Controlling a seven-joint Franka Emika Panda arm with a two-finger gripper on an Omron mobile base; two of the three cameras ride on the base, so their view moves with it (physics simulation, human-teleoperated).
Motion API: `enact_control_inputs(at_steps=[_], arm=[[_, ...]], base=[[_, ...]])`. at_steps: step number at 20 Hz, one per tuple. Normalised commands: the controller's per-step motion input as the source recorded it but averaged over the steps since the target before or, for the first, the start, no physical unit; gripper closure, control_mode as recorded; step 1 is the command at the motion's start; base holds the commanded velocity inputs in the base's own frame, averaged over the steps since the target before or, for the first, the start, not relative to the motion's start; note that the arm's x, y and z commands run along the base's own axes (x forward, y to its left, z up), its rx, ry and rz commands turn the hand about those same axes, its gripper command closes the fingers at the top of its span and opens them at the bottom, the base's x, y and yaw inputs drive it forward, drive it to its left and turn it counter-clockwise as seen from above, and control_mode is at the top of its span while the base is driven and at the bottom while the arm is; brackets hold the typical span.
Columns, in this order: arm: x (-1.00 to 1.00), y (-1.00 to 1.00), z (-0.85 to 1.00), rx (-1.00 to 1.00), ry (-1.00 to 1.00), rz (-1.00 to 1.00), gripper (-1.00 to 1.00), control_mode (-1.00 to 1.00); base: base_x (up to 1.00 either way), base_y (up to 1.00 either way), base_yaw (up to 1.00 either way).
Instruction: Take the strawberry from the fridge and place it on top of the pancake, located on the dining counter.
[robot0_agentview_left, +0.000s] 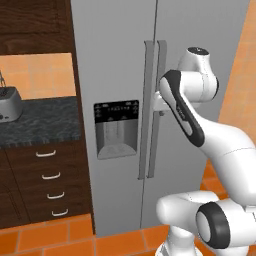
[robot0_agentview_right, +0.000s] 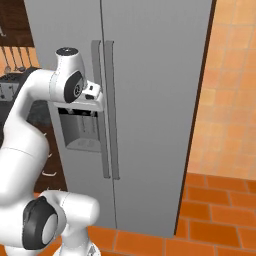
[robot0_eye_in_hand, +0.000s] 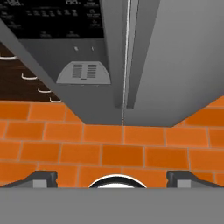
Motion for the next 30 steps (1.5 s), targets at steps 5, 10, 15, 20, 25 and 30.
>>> enact_control_inputs(at_steps=[5,10,15,20,25,30], arm=[[0.0,0.0,0.0,0.0,0.0,0.0,-1.0,1.0],[-0.04,-0.08,-0.05,0.0,0.0,-0.02,-1.0,-1.0],[0.38,-0.51,-0.43,0.0,-0.07,-0.01,-1.0,-1.0],[0.83,-0.1,-0.41,0.0,-0.11,0.01,-1.0,-1.0],[0.92,-0.05,-0.11,0.0,-0.14,0.0,-1.0,-1.0],[0.47,-0.07,-0.01,0.0,-0.3,0.0,-1.0,-1.0]], base=[[-0.59,-0.08,-0.02],[-0.27,-0.06,-0.01],[0.0,0.0,0.0],[0.0,0.0,0.0],[0.0,0.0,0.0],[0.0,0.0,0.0]])
